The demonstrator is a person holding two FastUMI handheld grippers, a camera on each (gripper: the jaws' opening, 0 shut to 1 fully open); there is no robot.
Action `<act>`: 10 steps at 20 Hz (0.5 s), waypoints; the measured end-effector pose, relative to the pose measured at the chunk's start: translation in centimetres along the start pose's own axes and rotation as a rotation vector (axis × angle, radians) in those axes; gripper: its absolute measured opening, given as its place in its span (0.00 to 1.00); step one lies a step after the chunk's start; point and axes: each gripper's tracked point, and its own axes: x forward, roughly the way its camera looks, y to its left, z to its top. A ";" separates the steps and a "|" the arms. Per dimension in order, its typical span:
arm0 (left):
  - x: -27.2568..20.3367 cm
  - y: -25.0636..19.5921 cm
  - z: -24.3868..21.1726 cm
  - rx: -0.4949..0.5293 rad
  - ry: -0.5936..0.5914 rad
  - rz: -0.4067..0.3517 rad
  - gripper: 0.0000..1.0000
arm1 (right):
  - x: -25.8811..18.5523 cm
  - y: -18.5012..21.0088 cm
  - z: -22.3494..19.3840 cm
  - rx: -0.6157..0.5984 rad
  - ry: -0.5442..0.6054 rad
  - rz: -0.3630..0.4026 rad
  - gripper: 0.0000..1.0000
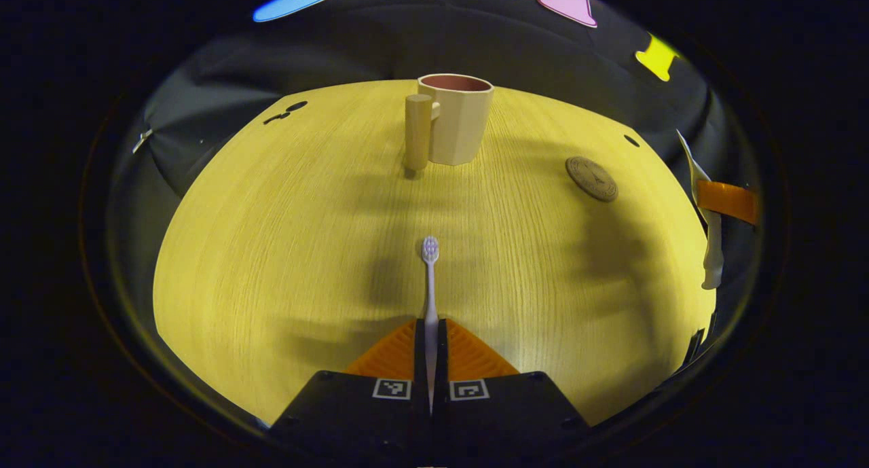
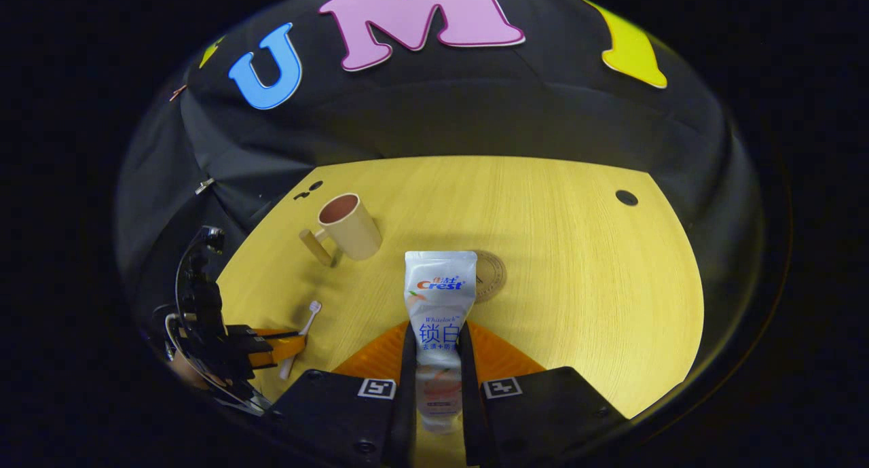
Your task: Put the toothbrush and toothpaste on the desktop into the cup, then pick up the cup and place it on the coaster on the desktop.
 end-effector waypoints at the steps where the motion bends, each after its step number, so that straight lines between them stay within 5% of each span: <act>1: -0.2 0.1 0.1 -0.015 -0.016 0.001 0.06 | 0.0 0.3 0.9 -0.015 -0.018 -0.004 0.31; 10: -6.6 -0.5 4.4 -0.078 -0.246 -0.075 0.06 | 1.4 6.7 10.5 -0.083 -0.237 0.063 0.31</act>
